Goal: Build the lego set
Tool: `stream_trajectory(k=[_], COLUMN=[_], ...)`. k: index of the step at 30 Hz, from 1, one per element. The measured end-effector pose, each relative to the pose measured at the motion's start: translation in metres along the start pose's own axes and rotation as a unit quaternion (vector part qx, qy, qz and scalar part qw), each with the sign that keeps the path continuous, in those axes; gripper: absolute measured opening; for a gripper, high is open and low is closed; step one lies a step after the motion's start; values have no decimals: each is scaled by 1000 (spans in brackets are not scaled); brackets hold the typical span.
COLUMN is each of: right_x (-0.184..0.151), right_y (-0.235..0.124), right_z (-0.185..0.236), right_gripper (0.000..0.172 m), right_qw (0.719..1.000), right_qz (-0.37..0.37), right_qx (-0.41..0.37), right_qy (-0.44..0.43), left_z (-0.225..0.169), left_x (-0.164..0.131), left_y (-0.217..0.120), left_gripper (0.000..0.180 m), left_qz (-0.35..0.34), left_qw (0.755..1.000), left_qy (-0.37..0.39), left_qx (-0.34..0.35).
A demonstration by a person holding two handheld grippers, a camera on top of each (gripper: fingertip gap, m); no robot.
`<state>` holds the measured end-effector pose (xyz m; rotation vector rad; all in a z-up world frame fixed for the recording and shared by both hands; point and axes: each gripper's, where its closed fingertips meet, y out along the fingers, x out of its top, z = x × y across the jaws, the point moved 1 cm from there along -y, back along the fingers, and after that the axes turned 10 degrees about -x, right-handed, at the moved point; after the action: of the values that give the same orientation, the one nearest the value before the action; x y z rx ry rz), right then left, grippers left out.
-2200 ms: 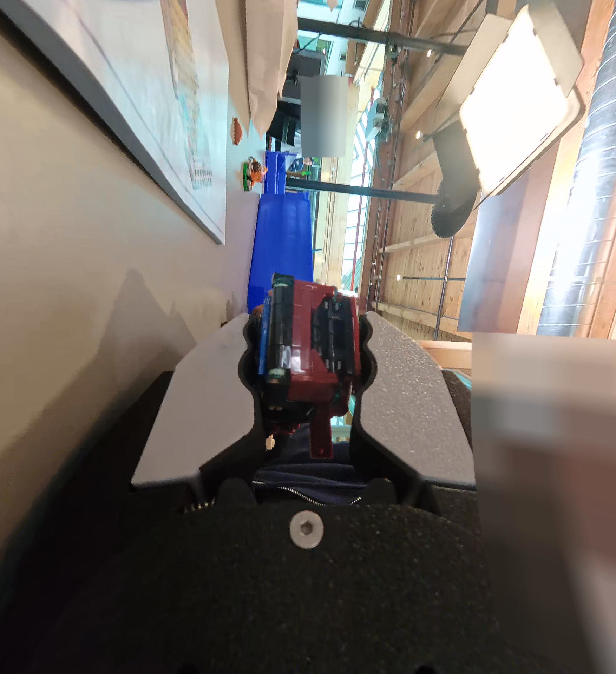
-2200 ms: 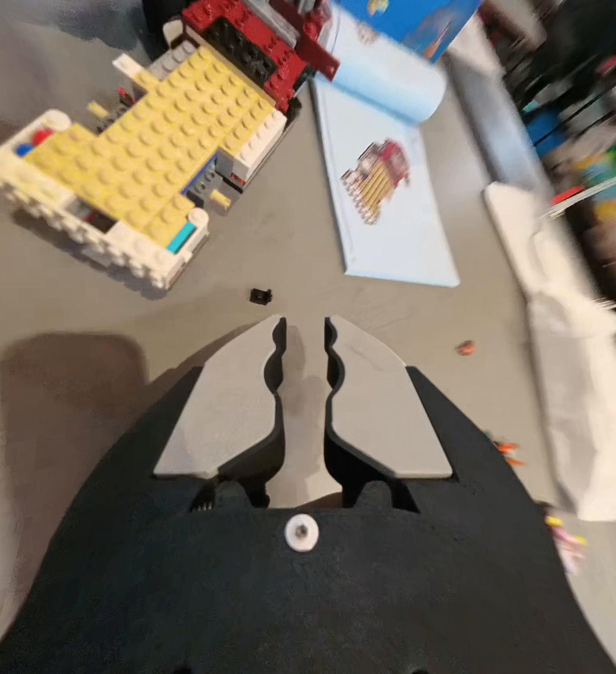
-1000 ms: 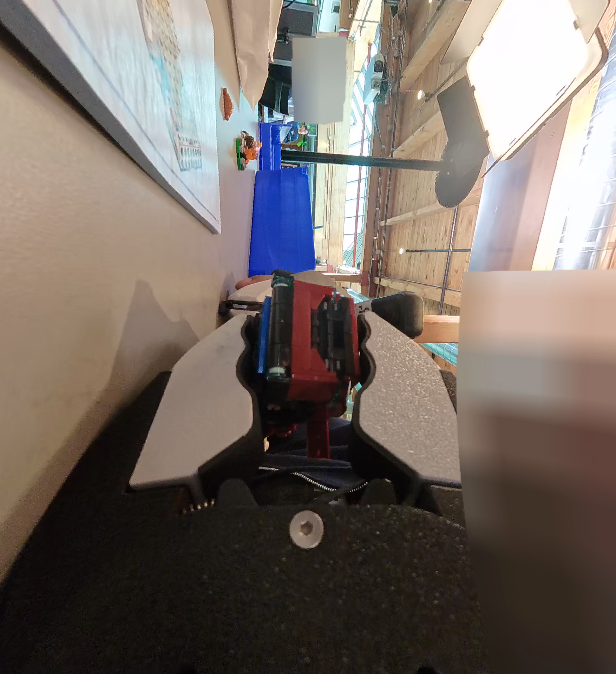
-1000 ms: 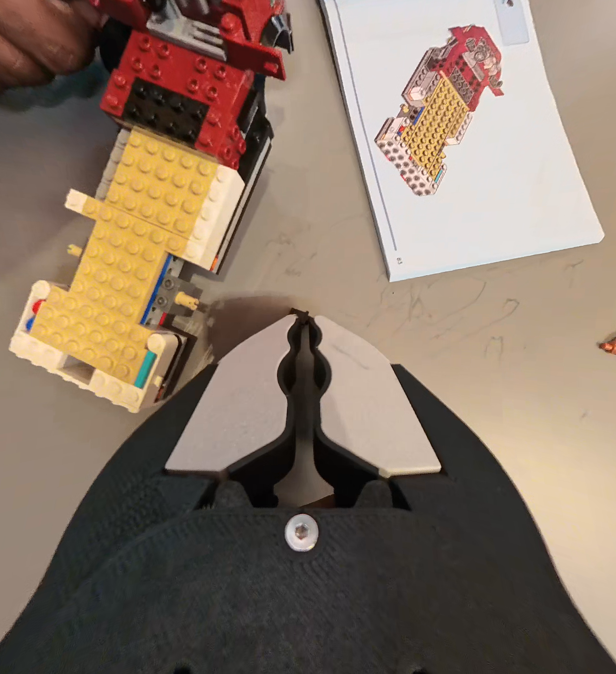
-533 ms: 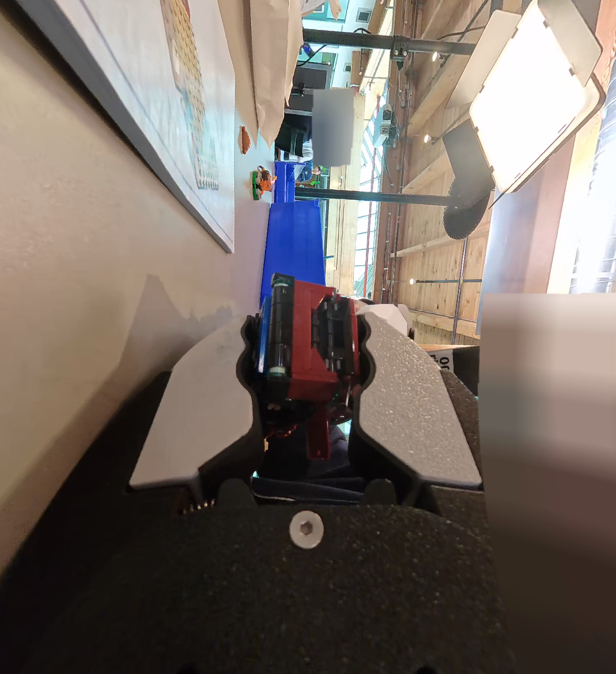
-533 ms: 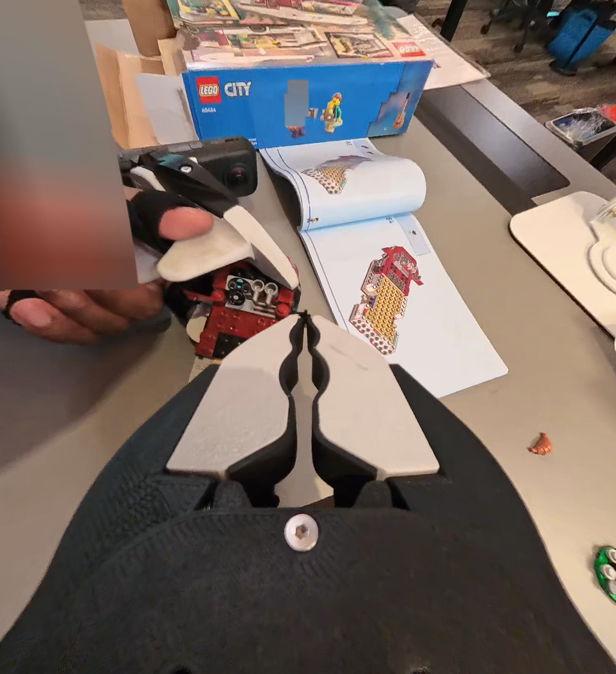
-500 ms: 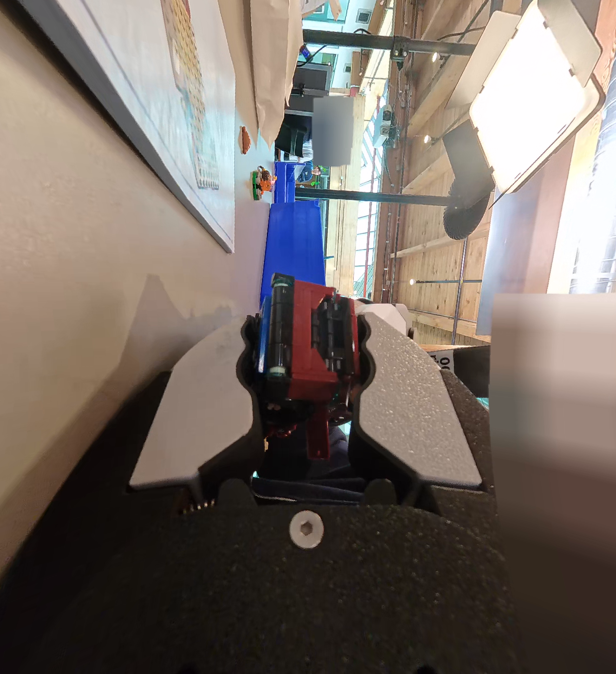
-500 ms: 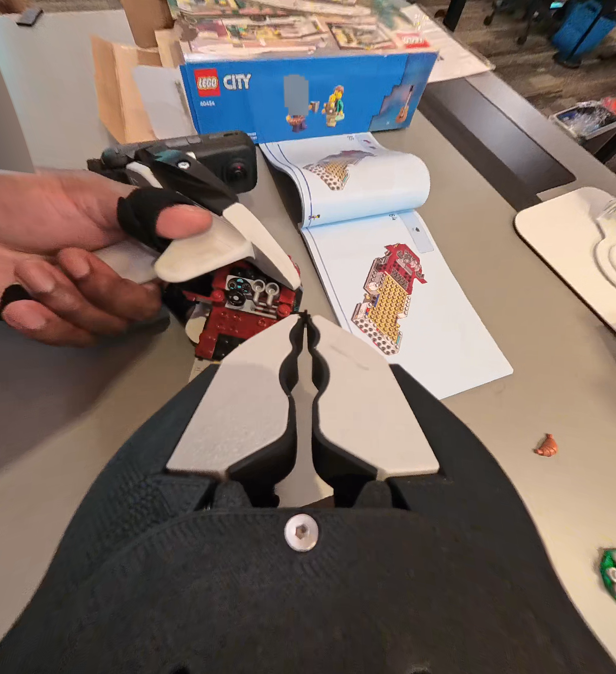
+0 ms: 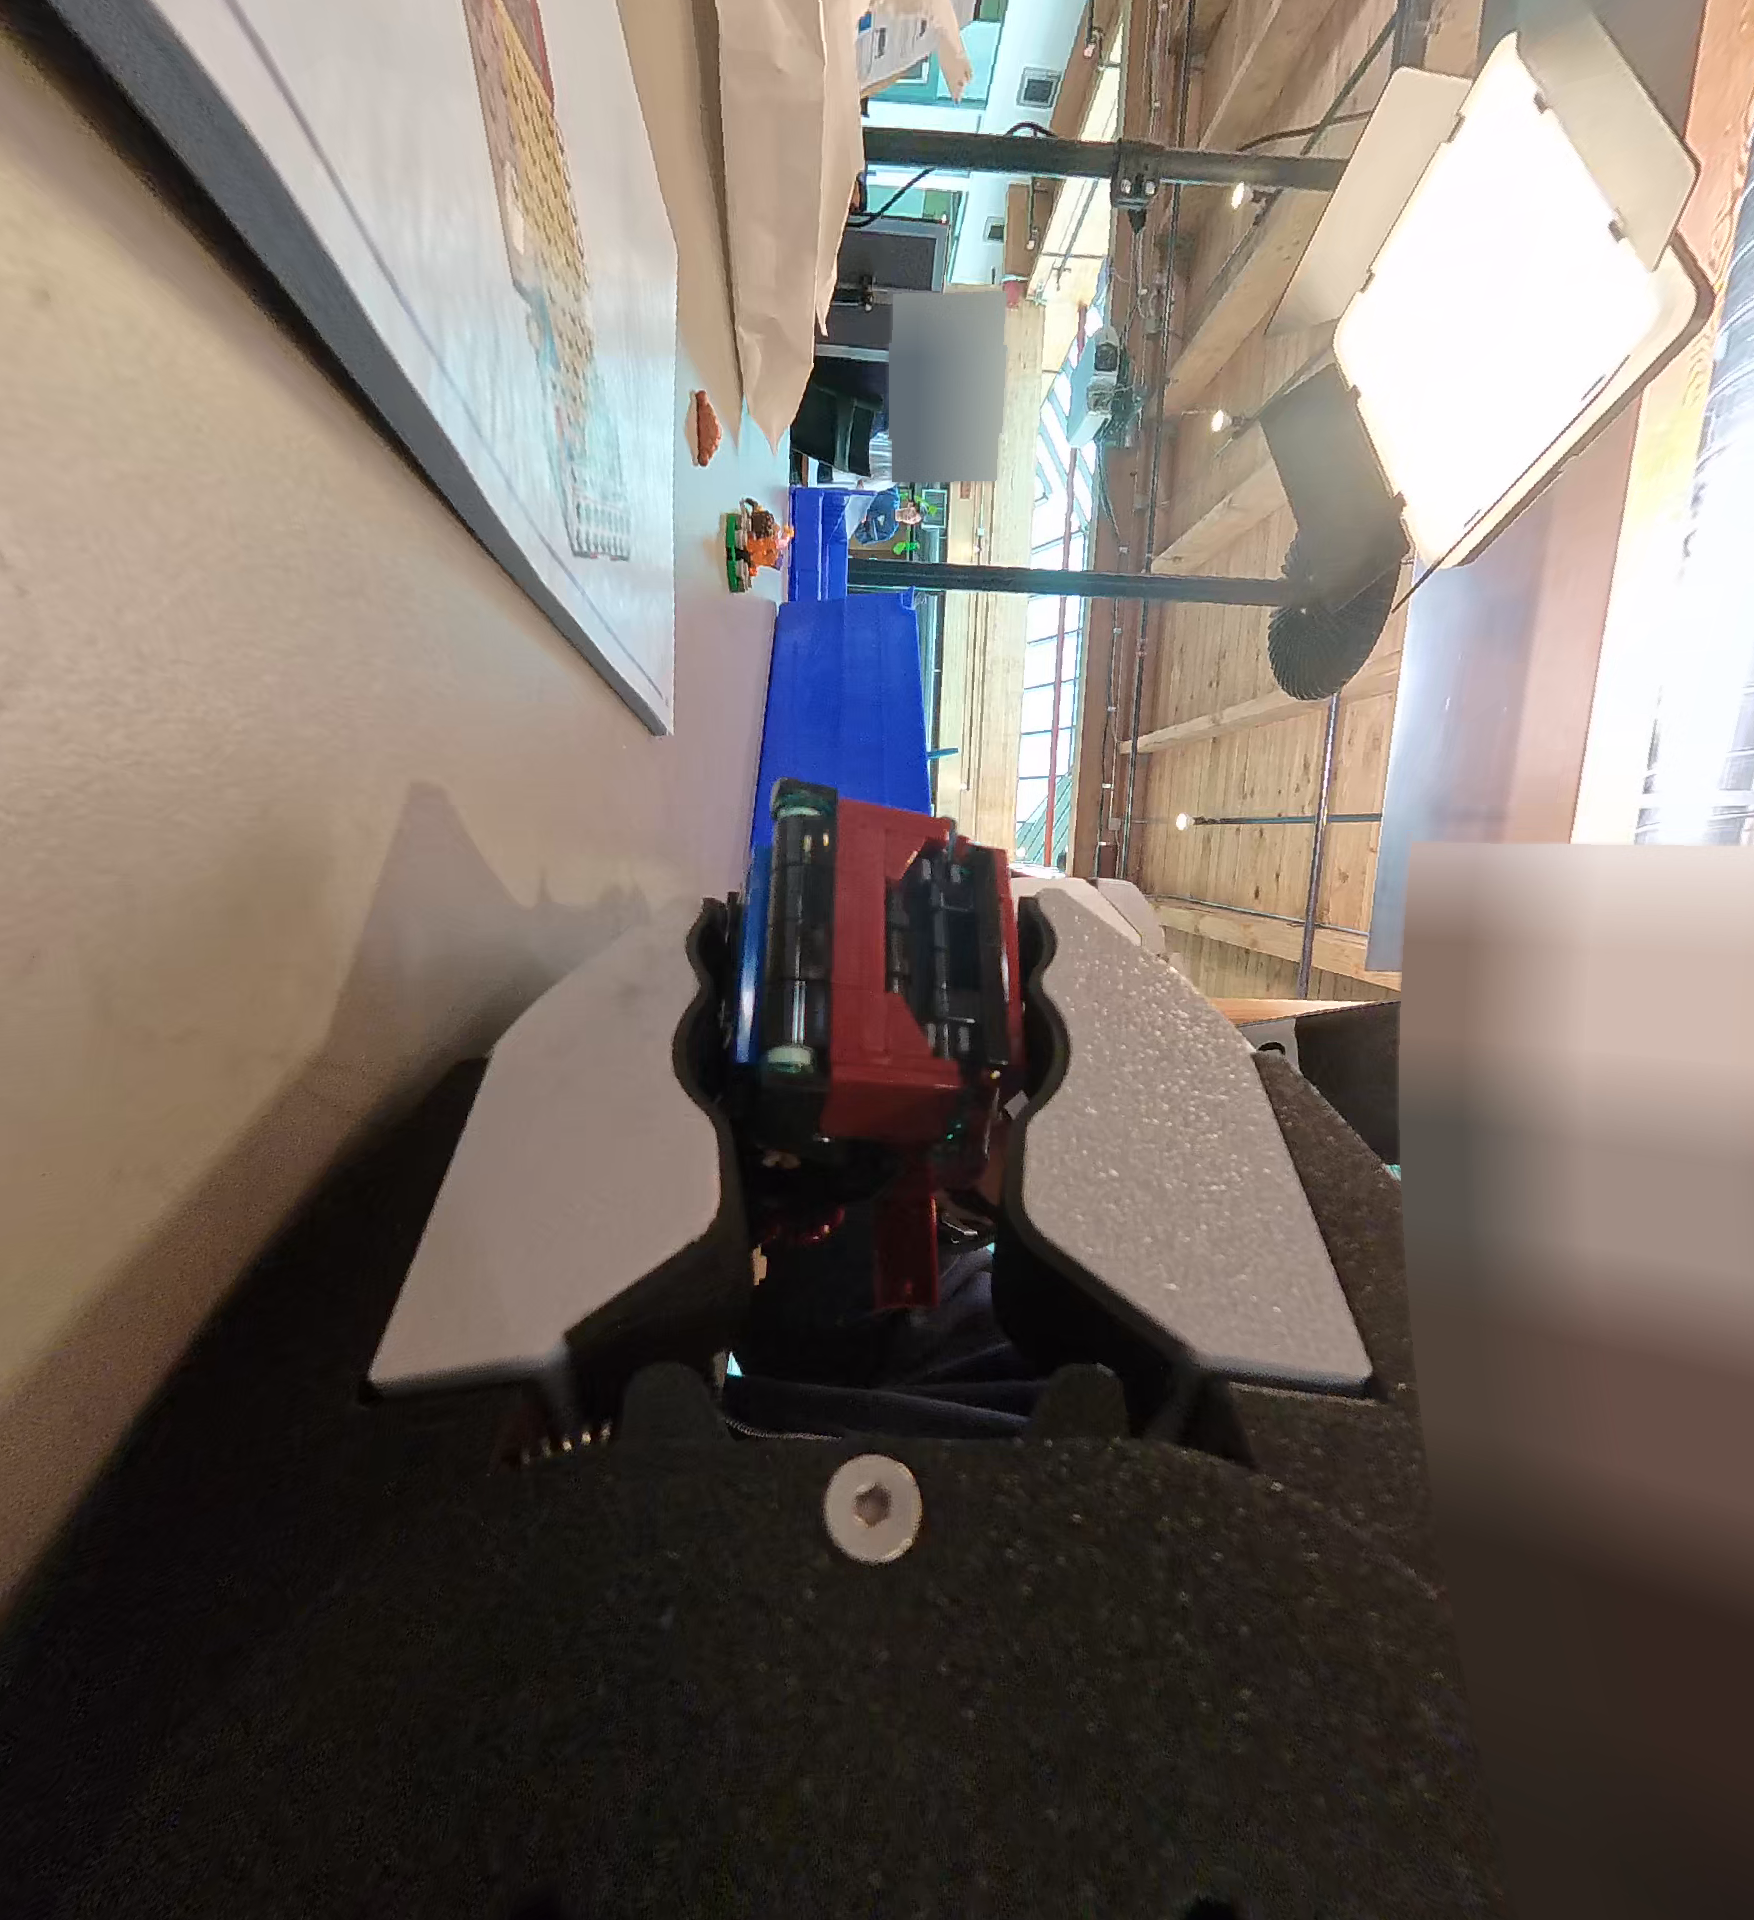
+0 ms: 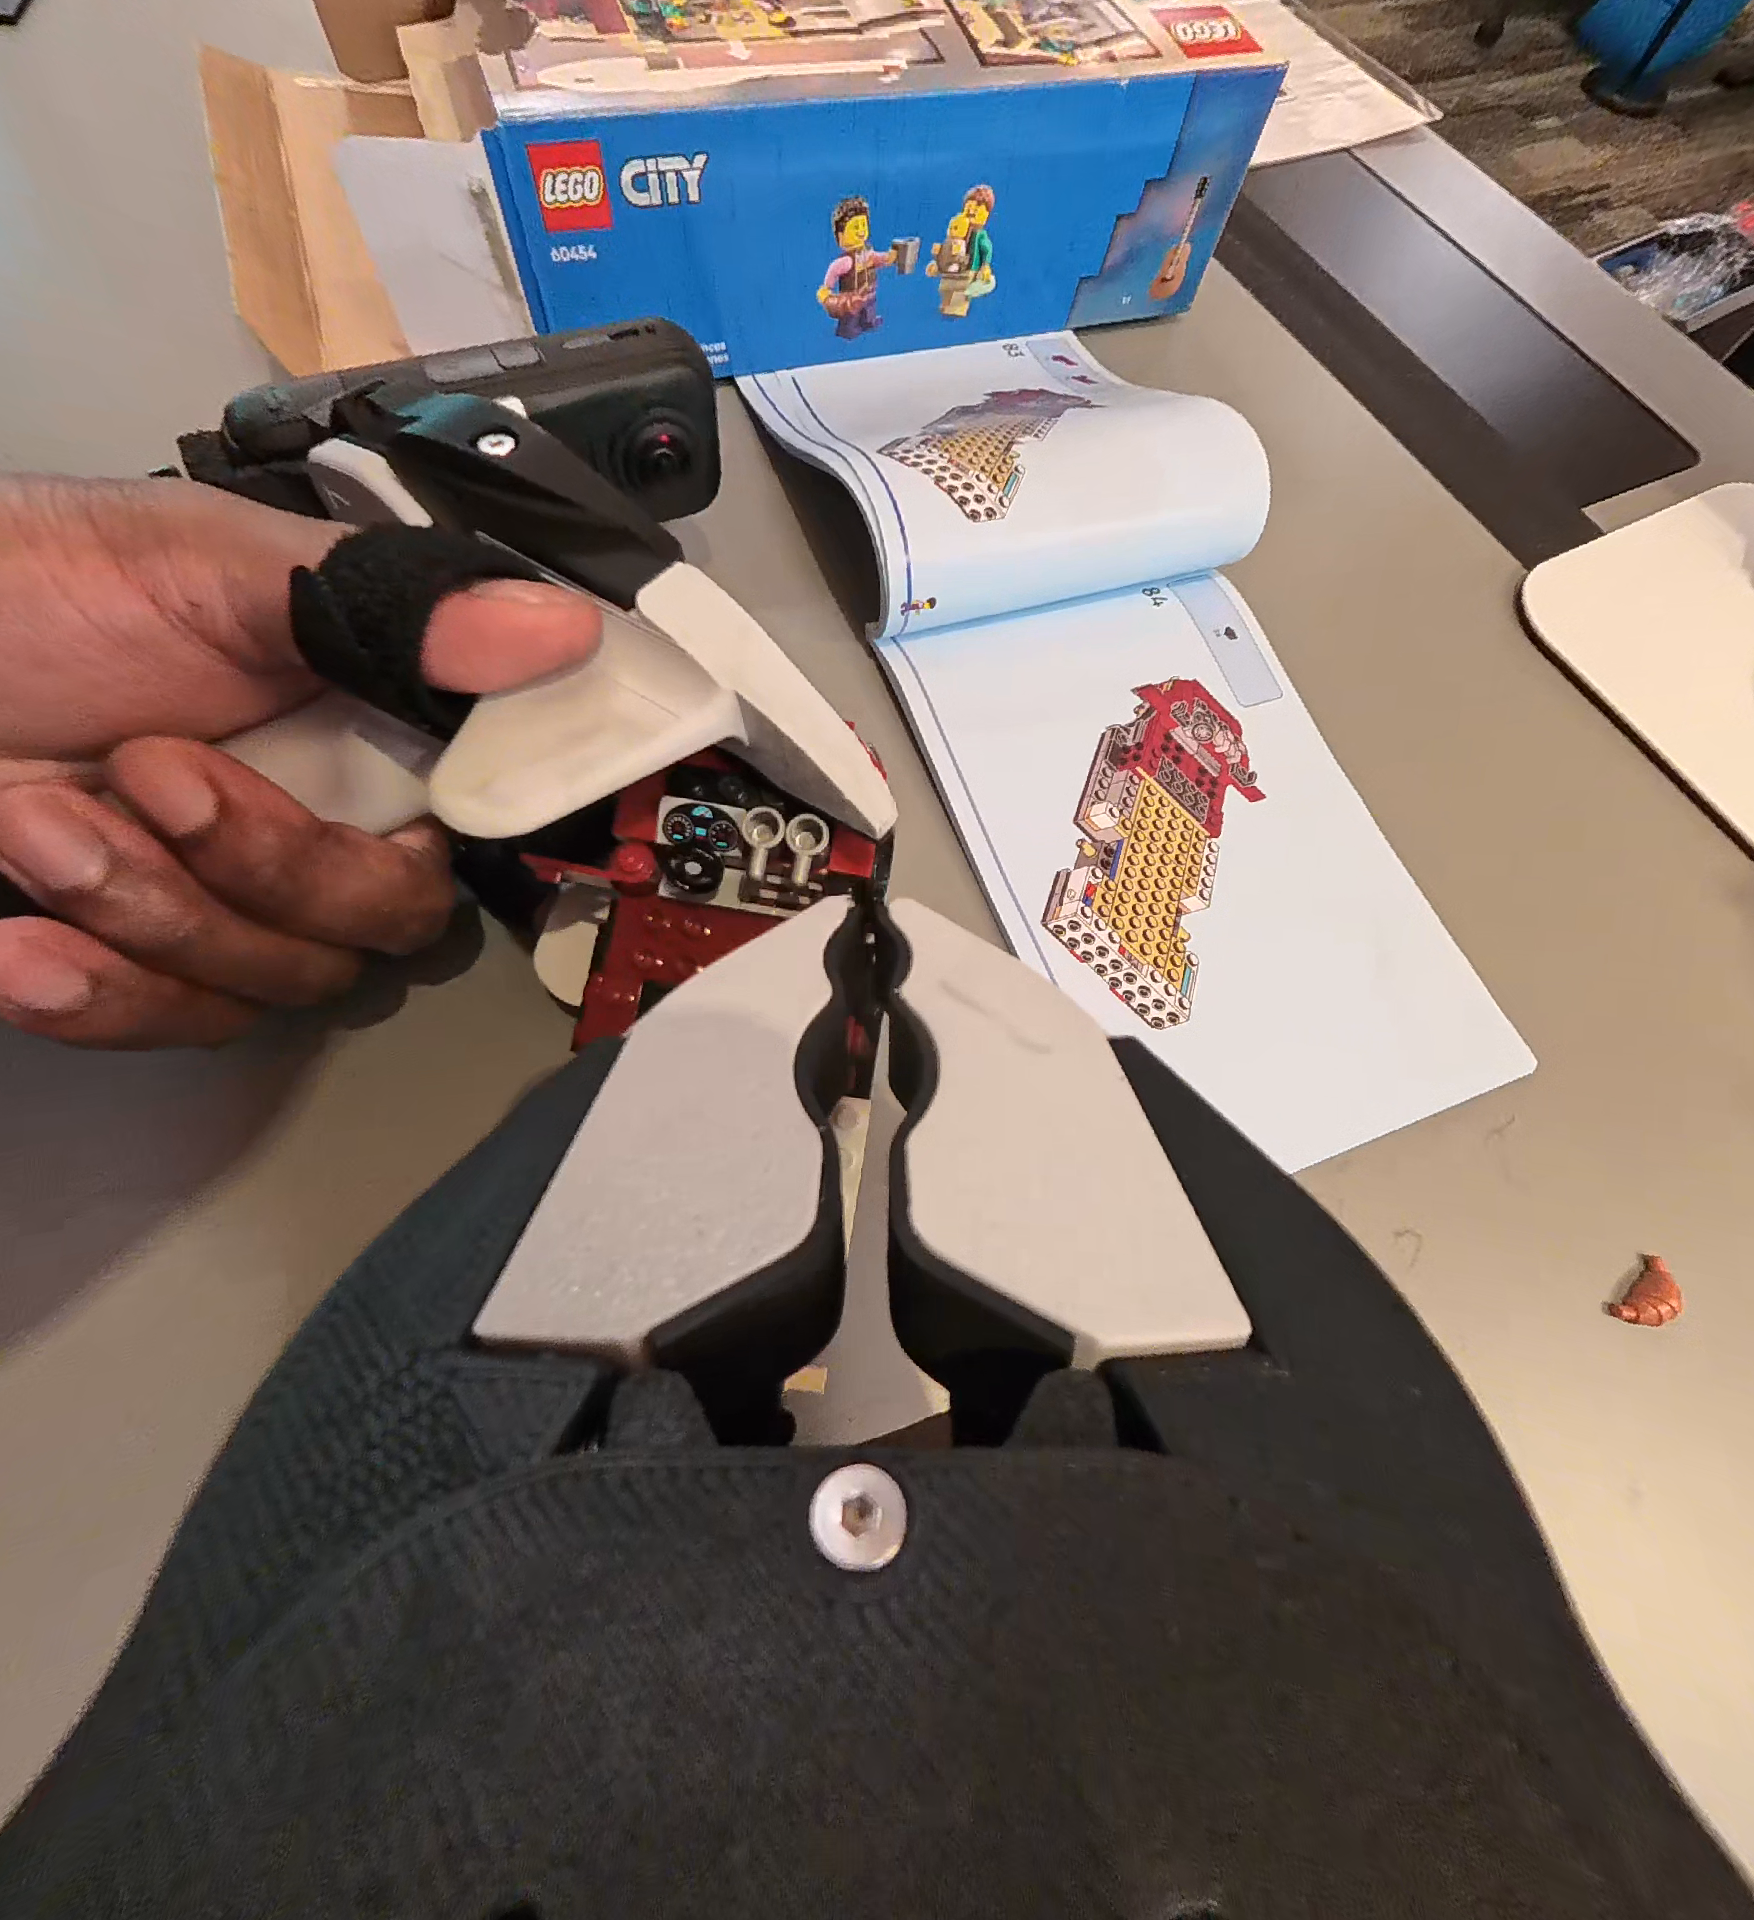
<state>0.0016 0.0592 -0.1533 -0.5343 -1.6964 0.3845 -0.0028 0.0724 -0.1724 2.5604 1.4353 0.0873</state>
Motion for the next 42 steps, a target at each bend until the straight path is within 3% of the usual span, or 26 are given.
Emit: stream_trajectory(k=[42], right_x=[8], right_y=[-5], right_z=[-4], right_gripper=[1], right_qw=[999], right_qz=[-22], right_qx=[5], right_qy=[23], left_z=[-9], left_x=[-4], left_y=[5], left_gripper=[53], left_qz=[24], left_qw=[998], left_qy=[54], left_qx=[-7])
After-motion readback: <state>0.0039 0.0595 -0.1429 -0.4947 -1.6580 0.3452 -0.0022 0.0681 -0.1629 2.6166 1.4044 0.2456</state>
